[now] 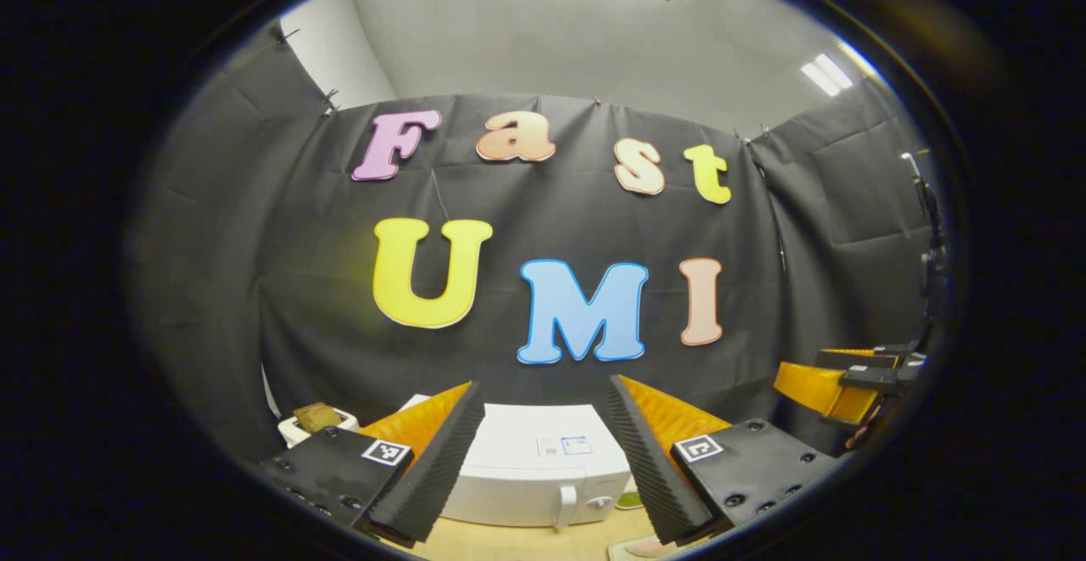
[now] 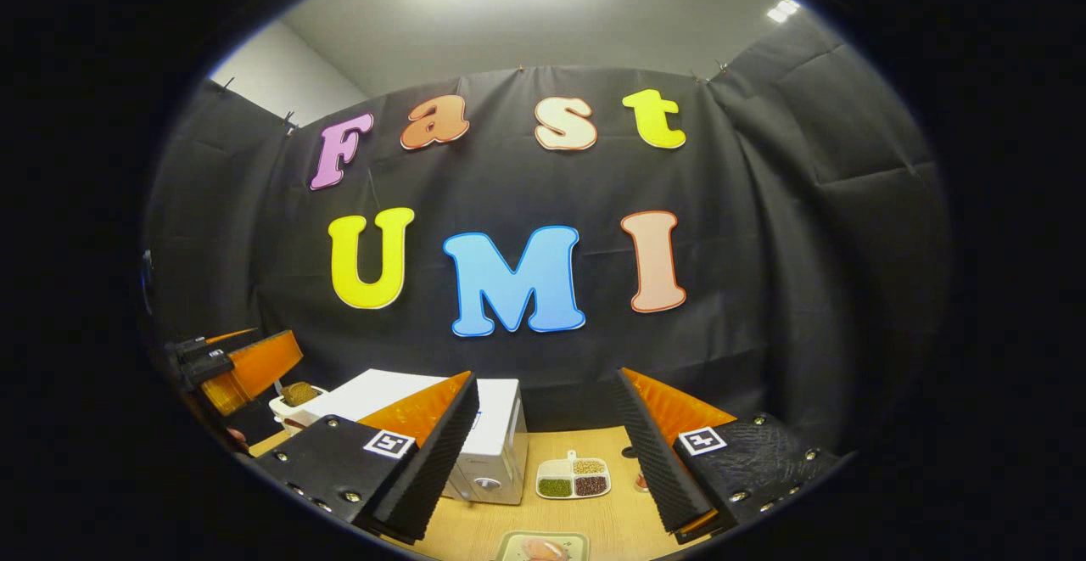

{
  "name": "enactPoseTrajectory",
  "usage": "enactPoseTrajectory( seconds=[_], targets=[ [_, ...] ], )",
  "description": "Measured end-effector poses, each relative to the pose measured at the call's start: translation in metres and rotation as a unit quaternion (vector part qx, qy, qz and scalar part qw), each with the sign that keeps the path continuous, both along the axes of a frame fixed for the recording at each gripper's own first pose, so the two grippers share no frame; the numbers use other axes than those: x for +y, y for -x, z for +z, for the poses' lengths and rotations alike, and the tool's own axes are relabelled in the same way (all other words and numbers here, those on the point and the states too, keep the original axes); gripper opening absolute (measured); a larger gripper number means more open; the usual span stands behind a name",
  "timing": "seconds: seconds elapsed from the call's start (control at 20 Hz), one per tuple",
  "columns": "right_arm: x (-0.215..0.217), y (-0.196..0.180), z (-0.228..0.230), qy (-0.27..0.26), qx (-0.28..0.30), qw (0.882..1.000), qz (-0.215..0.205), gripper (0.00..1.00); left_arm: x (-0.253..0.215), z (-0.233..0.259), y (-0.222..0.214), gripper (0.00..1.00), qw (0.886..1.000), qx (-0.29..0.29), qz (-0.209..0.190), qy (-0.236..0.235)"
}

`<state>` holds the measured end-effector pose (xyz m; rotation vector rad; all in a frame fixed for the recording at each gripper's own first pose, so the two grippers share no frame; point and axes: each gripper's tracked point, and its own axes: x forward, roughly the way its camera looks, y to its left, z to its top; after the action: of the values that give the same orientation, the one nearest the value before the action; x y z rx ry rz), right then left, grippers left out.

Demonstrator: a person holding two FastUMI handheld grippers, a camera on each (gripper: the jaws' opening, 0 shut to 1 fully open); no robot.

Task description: Open the microwave oven with the left hand, put the food in, and close the microwave oven.

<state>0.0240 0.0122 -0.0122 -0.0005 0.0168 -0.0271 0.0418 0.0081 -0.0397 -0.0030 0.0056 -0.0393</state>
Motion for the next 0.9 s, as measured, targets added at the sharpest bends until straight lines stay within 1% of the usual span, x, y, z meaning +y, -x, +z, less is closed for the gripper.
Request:
enactPoseTrajectory(
  seconds=[0.25, 0.6, 0.85, 0.9],
  targets=[
    [-0.009, 0.003, -0.016, 0.002, 0.014, 1.000, -0.011, 0.97, -0.015, -0.070, -0.020, 0.96, 0.999, 0.027, -0.022, -0.007],
    [-0.032, 0.010, -0.043, 0.012, 0.046, 0.998, -0.033, 0.97, -0.030, -0.209, -0.053, 0.98, 0.994, 0.104, -0.032, -0.021],
    [-0.053, 0.014, -0.060, 0.021, 0.072, 0.996, -0.051, 0.97, -0.038, -0.267, -0.078, 0.98, 0.990, 0.136, -0.031, -0.025],
    [-0.056, 0.015, -0.064, 0.021, 0.077, 0.995, -0.054, 0.97, -0.039, -0.279, -0.082, 0.96, 0.989, 0.144, -0.031, -0.025]
  ],
)
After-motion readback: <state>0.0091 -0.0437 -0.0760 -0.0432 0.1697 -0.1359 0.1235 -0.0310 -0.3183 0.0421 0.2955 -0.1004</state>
